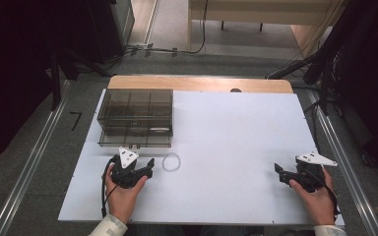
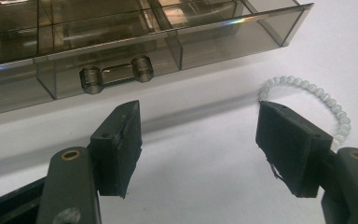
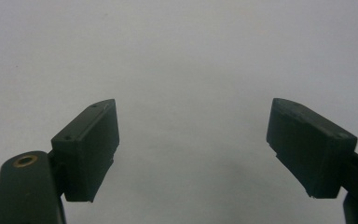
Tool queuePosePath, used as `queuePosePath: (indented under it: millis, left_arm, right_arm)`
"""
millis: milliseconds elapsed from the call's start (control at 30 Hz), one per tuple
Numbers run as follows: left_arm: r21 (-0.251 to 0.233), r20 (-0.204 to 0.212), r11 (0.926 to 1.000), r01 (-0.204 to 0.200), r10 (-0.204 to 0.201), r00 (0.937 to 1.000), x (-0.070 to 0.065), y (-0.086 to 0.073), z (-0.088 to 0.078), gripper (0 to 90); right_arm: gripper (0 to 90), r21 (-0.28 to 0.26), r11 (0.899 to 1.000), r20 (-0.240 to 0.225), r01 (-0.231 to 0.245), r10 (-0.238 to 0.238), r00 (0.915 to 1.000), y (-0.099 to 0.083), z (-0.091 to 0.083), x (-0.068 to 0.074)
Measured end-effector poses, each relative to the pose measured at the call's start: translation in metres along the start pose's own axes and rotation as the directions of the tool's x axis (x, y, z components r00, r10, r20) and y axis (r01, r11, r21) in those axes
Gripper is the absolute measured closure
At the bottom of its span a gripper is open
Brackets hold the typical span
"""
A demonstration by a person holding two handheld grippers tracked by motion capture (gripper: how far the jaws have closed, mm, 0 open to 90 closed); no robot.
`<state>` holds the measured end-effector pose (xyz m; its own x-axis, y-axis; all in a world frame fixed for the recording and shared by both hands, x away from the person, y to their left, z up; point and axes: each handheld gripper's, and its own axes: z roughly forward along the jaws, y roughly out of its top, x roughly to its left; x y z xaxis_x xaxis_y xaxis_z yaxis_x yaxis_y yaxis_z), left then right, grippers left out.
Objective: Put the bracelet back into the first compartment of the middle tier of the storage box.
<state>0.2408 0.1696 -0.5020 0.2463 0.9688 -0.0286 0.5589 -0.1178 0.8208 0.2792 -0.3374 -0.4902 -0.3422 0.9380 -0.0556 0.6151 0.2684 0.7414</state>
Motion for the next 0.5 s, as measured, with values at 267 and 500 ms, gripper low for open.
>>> queuePosePath:
  millis: [267, 500]
  left_arm:
    - [0.005, 0.007, 1.0, 0.001, -0.001, 1.0, -0.0009, 0.0003, 0.0026, 31.3]
    - [0.01, 0.007, 0.9999, 0.0, 0.0, 1.0, -0.0017, 0.0008, 0.0048, 31.6]
  right_arm:
    - [15.4, 0.002, 1.0, -0.002, 0.003, -0.003, 1.0, 0.0, 0.0003, 0.0001]
    - [15.4, 0.005, 1.0, -0.001, 0.001, -0.001, 1.0, 0.0, 0.0004, 0.0003]
